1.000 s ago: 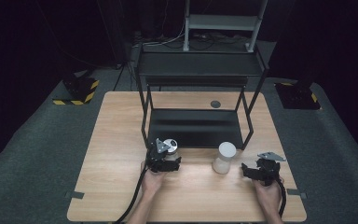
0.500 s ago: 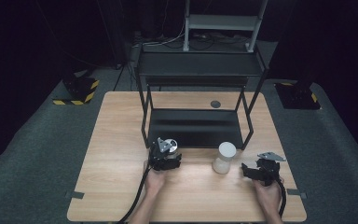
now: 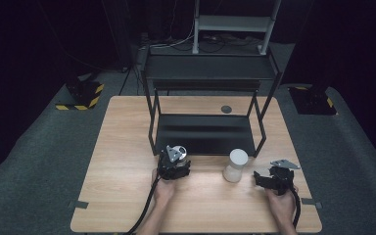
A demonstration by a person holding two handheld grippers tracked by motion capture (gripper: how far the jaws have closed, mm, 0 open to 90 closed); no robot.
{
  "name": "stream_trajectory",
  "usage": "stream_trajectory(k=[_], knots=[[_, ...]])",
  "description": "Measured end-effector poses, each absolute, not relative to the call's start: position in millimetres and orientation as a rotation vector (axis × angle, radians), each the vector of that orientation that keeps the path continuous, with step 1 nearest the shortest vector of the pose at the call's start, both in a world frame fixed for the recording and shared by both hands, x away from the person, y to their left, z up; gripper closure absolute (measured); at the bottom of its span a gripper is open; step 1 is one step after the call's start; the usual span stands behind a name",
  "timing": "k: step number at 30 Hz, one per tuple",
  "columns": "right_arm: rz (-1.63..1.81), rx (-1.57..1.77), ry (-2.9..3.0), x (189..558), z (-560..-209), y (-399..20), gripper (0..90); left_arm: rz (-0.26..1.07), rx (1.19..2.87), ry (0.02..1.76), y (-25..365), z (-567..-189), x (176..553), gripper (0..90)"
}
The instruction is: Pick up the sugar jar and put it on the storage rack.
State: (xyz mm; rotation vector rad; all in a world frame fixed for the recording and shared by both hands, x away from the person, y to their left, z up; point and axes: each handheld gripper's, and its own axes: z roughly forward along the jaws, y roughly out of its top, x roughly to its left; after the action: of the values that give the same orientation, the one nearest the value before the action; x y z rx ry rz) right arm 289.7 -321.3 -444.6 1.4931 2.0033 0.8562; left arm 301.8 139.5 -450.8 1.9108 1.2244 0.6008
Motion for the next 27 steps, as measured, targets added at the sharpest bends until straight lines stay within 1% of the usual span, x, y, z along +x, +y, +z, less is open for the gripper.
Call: stream_trajectory(k=[11, 14, 27], knots=[[0.856, 1.492, 2.003, 289.7, -444.6, -321.3, 7.7, 0.591, 1.924, 1.217, 141.5, -448.1, 302.9, 30.9], [0.856, 1.492, 2.004, 289.7, -444.6, -321.3, 7.7, 0.56, 1.916, 1.216, 146.5, -445.2, 305.2, 30.9], [0.856, 1.49, 2.004, 289.6, -444.7, -321.4, 7.8, 0.533, 1.93, 1.192, 153.0, -420.4, 305.5, 30.8]])
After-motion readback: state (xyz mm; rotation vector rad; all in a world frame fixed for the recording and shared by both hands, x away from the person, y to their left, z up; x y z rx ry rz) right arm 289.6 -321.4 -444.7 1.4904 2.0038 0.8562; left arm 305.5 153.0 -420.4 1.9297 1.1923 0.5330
